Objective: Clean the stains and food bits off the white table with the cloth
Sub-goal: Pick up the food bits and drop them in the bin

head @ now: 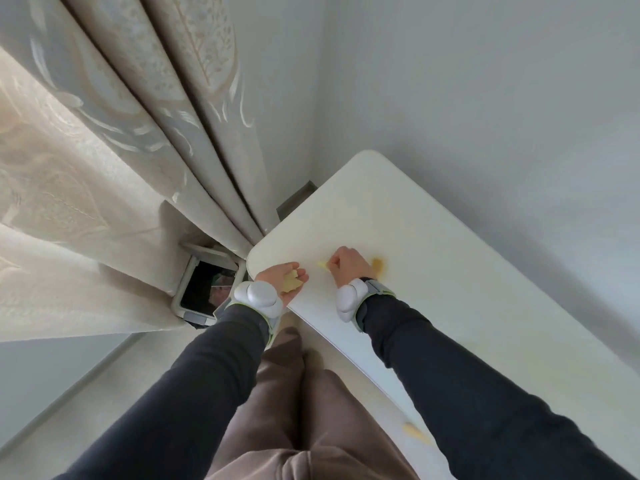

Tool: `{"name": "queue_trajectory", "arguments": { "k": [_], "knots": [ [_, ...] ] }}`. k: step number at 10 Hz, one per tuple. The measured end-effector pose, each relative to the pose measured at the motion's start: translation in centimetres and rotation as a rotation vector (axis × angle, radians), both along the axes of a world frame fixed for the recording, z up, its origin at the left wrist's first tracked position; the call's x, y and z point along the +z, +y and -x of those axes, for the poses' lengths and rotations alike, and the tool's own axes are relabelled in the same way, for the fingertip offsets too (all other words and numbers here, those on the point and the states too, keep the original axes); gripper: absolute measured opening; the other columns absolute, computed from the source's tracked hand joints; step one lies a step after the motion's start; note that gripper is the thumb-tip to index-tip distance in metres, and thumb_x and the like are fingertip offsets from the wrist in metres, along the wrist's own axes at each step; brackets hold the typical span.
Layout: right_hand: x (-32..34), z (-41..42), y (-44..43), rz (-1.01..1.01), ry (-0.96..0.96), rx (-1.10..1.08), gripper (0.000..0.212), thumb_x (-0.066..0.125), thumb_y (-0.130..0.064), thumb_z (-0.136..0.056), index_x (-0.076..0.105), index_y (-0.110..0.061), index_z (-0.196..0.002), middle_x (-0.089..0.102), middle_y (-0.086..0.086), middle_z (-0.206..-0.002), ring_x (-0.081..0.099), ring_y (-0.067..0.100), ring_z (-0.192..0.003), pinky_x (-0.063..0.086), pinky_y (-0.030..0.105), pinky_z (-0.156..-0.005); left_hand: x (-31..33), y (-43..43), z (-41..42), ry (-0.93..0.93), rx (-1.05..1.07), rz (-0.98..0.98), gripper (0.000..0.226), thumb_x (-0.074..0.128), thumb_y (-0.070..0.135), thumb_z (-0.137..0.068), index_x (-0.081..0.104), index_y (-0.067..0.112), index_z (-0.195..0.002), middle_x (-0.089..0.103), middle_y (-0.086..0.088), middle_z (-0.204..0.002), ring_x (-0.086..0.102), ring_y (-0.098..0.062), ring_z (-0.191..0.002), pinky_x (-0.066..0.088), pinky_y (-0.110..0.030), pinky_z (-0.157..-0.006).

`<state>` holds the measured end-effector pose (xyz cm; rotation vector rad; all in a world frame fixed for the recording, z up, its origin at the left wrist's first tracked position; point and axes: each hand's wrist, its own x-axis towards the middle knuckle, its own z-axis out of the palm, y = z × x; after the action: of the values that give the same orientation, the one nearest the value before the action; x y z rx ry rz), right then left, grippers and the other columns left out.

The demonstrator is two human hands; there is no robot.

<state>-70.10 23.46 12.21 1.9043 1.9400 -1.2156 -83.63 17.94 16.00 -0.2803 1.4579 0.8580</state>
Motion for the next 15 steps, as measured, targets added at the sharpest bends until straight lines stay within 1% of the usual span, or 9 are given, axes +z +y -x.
{"name": "queue_trajectory", "arguments": {
  "k": [1, 3, 5, 6, 8, 11, 12, 13, 15],
  "knots": [
    [0.1, 0.4, -0.8, -0.010, 0.115, -0.117, 0.015, 0.051, -0.027, -0.093, 0.047, -0.014, -0.086, 0.052, 0.003, -0.093, 0.048, 0.020, -0.077, 0.039, 0.030, -0.070, 0.0, -0.6, 0.0, 0.006, 0.032, 0.004, 0.023, 0.045, 0.004, -0.097, 0.055, 0.005, -0.077, 0.056, -0.009, -0.080, 0.056, -0.019, -0.068, 0.048, -0.024, -0.067],
    [1.8, 2.4, -4.2, -0.001, 0.316, -0.141, 0.024, 0.054, -0.021, -0.093, 0.058, -0.002, -0.107, 0.058, 0.003, -0.097, 0.052, 0.015, -0.087, 0.041, 0.025, -0.078, -0.4, -2.2, 0.4, -0.014, 0.024, -0.012, 0.034, 0.042, 0.011, -0.100, 0.051, -0.001, -0.130, 0.059, -0.018, -0.123, 0.058, -0.026, -0.102, 0.049, -0.030, -0.082],
    [2.5, 6.3, -6.2, -0.032, 0.280, -0.114, 0.008, 0.062, -0.020, -0.086, 0.056, -0.016, -0.084, 0.060, 0.000, -0.085, 0.055, 0.016, -0.078, 0.045, 0.027, -0.073, -2.5, -3.4, 3.3, -0.056, -0.048, -0.082, 0.030, 0.043, 0.031, -0.100, 0.063, 0.009, -0.098, 0.059, -0.013, -0.111, 0.058, -0.022, -0.088, 0.050, -0.030, -0.075],
    [2.6, 8.0, -7.1, -0.064, 0.272, -0.198, 0.009, 0.063, -0.020, -0.083, 0.054, -0.018, -0.084, 0.061, -0.001, -0.084, 0.057, 0.015, -0.076, 0.045, 0.025, -0.068, -3.1, -4.3, 5.2, 0.029, -0.185, -0.153, 0.030, 0.053, 0.021, -0.095, 0.059, 0.006, -0.120, 0.060, -0.012, -0.117, 0.056, -0.022, -0.098, 0.049, -0.036, -0.091],
    [2.4, 11.7, -9.5, -0.100, 0.324, -0.303, 0.011, 0.065, -0.020, -0.083, 0.055, -0.018, -0.081, 0.062, -0.003, -0.082, 0.055, 0.013, -0.074, 0.043, 0.022, -0.067, -3.4, -6.9, 9.6, 0.018, -0.231, -0.210, 0.023, 0.051, 0.011, -0.096, 0.061, 0.007, -0.117, 0.063, -0.003, -0.088, 0.057, -0.022, -0.096, 0.044, -0.035, -0.100],
    [-1.7, 19.8, -12.5, -0.097, 0.299, -0.456, 0.017, 0.052, -0.021, -0.093, 0.061, -0.008, -0.100, 0.059, -0.002, -0.089, 0.053, 0.015, -0.080, 0.040, 0.025, -0.074, -7.5, -10.2, 18.3, 0.069, -0.304, -0.150, 0.032, 0.046, 0.006, -0.098, 0.053, 0.000, -0.129, 0.064, -0.009, -0.095, 0.060, -0.014, -0.079, 0.048, -0.026, -0.079],
    [-6.1, 23.0, -12.8, 0.075, 0.280, -0.582, 0.015, 0.050, -0.021, -0.092, 0.061, -0.011, -0.095, 0.060, 0.004, -0.089, 0.058, 0.024, -0.084, 0.052, 0.041, -0.085, -10.5, -10.3, 21.1, 0.089, -0.321, -0.098, 0.034, 0.046, 0.006, -0.098, 0.053, 0.002, -0.131, 0.061, -0.013, -0.111, 0.062, -0.016, -0.082, 0.049, -0.032, -0.086],
    [-10.4, 25.1, -12.9, 0.248, 0.307, -0.603, 0.029, 0.048, -0.020, -0.093, 0.062, -0.003, -0.110, 0.060, 0.009, -0.093, 0.061, 0.029, -0.089, 0.051, 0.049, -0.096, -13.9, -10.3, 22.8, 0.068, -0.308, -0.087, 0.035, 0.048, 0.007, -0.097, 0.053, 0.006, -0.132, 0.060, -0.014, -0.124, 0.061, -0.027, -0.110, 0.046, -0.034, -0.098],
    [-18.0, 27.6, -12.3, 0.429, 0.441, -0.711, 0.039, 0.045, -0.015, -0.097, 0.048, 0.003, -0.132, 0.053, 0.011, -0.106, 0.059, 0.021, -0.085, 0.056, 0.029, -0.077, -19.6, -9.6, 25.5, 0.085, -0.331, -0.110, 0.044, 0.041, -0.005, -0.096, 0.042, 0.003, -0.139, 0.055, 0.003, -0.084, 0.063, -0.004, -0.063, 0.044, -0.019, -0.070]
  ]
}}
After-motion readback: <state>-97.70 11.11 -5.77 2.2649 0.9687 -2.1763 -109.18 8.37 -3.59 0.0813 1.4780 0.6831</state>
